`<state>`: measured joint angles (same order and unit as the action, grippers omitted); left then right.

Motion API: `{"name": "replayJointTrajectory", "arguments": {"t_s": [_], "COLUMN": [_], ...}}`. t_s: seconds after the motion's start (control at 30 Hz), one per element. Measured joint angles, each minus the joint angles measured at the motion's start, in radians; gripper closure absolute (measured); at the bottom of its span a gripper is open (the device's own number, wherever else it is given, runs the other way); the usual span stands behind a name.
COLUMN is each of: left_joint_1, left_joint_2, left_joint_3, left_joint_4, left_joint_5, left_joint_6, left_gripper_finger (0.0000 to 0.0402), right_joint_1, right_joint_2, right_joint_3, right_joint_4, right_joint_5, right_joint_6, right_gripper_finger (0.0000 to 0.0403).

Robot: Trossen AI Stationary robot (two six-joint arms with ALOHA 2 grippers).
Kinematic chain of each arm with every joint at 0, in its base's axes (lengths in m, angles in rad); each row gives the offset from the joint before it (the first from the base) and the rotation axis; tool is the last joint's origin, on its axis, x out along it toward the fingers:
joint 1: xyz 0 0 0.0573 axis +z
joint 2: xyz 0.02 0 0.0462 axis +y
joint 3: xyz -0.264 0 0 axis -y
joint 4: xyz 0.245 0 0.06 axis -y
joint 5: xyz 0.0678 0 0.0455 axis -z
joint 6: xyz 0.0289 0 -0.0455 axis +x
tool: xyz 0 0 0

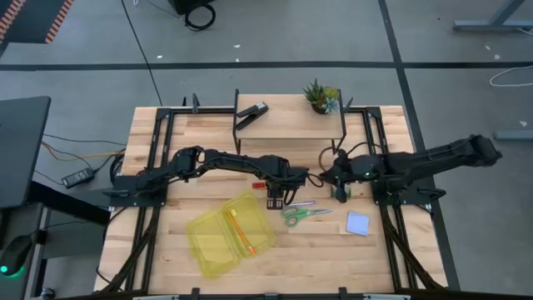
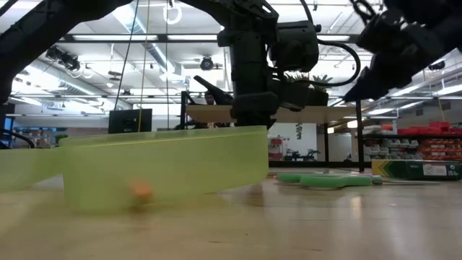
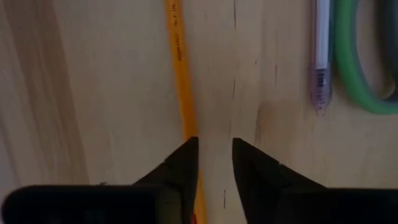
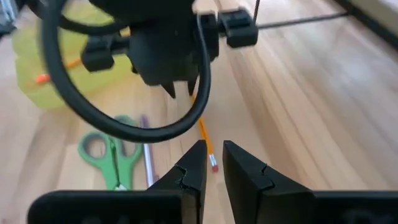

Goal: Pack school essentials
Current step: Put the orange pencil into the supply box

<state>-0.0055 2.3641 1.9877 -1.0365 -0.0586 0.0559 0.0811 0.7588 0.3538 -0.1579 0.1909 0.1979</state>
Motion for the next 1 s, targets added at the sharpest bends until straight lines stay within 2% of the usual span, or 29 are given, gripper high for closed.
{"name": "replayJointTrajectory", "arguments": {"t_s": [0.17,0.4,0.67,1.0], "left_joint_1": [0.000,-0.016,-0.056,-0.071], "left_joint_2": [-0.001,-0.002,-0.019,-0.191], "left_joint_3": [0.000,0.000,-0.002,0.000], "left_joint_4": [-0.025,-0.044,-0.135,-0.121], "left_joint_5": [-0.001,-0.035,-0.086,-0.144], "left_joint_6": [0.001,0.008,0.004,0.013], "left_gripper_finger": [0.0268,0.0283,0.0304,0.0314], "right_joint_1": [0.000,0.000,0.000,0.000], "right_joint_2": [0.115,0.194,0.200,0.175], "right_joint_3": [0.000,0.000,0.000,0.021], "right_joint_4": [0.026,0.031,0.031,0.019], "right_joint_5": [0.000,0.000,0.000,-0.002], "right_joint_6": [0.001,0.014,0.015,0.012], "right_gripper_finger": [0.0343,0.0343,0.0343,0.0343]}}
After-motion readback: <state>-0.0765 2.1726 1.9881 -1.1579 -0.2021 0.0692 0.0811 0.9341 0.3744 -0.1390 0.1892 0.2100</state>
